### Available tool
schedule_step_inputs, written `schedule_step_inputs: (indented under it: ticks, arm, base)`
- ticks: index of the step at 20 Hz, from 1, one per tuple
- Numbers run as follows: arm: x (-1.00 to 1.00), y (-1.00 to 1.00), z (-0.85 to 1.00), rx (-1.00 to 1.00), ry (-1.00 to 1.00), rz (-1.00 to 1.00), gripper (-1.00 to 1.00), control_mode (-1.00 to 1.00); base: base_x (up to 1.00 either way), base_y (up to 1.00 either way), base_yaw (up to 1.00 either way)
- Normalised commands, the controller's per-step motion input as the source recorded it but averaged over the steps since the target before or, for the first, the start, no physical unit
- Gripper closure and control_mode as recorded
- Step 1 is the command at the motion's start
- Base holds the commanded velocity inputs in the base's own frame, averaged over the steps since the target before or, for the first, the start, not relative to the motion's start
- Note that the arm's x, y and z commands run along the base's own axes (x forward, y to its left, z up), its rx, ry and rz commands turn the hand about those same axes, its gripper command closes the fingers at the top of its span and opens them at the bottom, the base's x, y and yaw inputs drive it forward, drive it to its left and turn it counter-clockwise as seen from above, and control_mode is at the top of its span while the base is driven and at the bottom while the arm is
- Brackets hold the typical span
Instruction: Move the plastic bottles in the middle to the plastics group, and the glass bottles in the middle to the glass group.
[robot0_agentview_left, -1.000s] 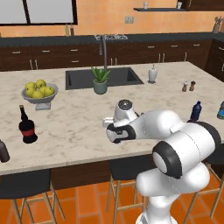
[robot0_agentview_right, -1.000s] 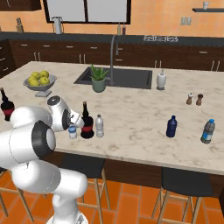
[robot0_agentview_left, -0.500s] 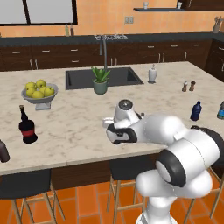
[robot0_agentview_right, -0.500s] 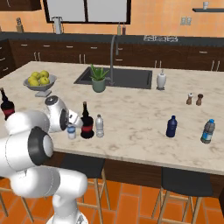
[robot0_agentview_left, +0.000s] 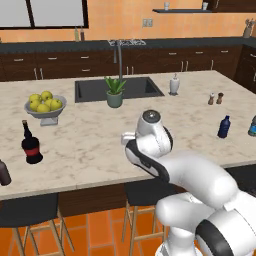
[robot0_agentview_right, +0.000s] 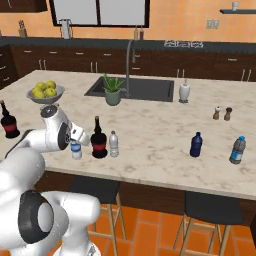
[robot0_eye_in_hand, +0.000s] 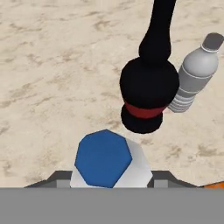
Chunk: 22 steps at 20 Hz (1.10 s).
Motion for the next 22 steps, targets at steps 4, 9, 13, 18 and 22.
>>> schedule_step_inputs:
  ticks: [4,9,13,18,22]
  arm:
    - [-0.50,-0.71,0.48,0.00,0.00,0.00,1.00,-1.00]
    - [-0.30,-0.99,0.33,0.00,0.00,0.00,1.00,-1.00]
    - [-0.14,-1.00,0.39,0.00,0.00,0.00,1.00,-1.00]
    - [-0.07,-1.00,0.33,0.00,0.01,0.00,1.00,-1.00]
    - [0.00,-1.00,0.26,-0.02,0.09,0.00,1.00,-1.00]
  base:
    - [0.00,0.00,0.00]
    - [0.00,0.00,0.00]
    - [0.00,0.00,0.00]
    - [0.00,0.00,0.00]
    - [0.00,0.00,0.00]
